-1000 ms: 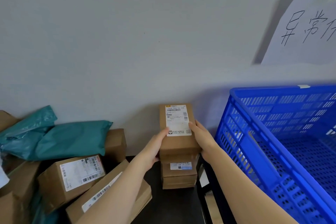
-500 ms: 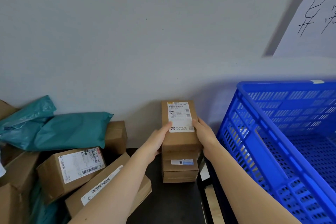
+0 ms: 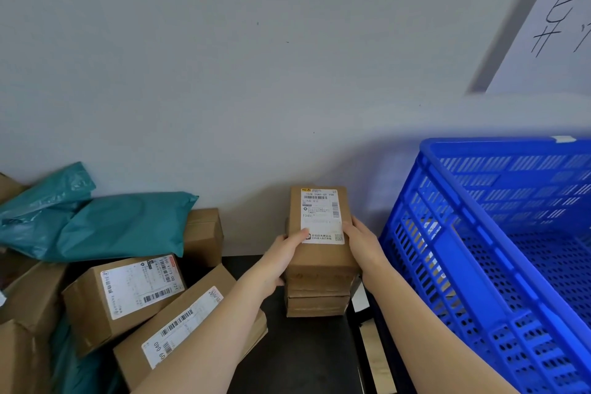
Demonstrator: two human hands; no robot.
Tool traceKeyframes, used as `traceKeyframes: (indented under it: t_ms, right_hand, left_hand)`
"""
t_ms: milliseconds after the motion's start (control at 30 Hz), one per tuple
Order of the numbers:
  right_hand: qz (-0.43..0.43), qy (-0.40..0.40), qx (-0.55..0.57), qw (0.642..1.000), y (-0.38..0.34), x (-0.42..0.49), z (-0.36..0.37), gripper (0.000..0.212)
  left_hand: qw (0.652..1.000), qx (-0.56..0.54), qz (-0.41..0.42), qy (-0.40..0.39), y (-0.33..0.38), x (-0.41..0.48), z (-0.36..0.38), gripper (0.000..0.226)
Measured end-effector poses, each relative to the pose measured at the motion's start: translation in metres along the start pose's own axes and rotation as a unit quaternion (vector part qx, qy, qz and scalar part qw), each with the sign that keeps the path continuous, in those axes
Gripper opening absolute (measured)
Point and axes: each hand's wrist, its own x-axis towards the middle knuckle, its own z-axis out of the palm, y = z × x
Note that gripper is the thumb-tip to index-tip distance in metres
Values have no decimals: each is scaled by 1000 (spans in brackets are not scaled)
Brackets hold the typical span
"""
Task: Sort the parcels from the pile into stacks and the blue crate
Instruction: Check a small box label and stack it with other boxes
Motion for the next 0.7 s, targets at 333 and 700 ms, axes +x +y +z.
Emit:
traceKeyframes:
  t_ms: [333,700]
  right_hand:
    - [-9,42,-54,998,-2,1,3,47]
    - [-307,107,-139,935,-31,-56,57,25]
  left_hand:
    - [999,-20,13,-22,-1,-3,2,69]
    - [939,191,265,104,0,-31,-67,38]
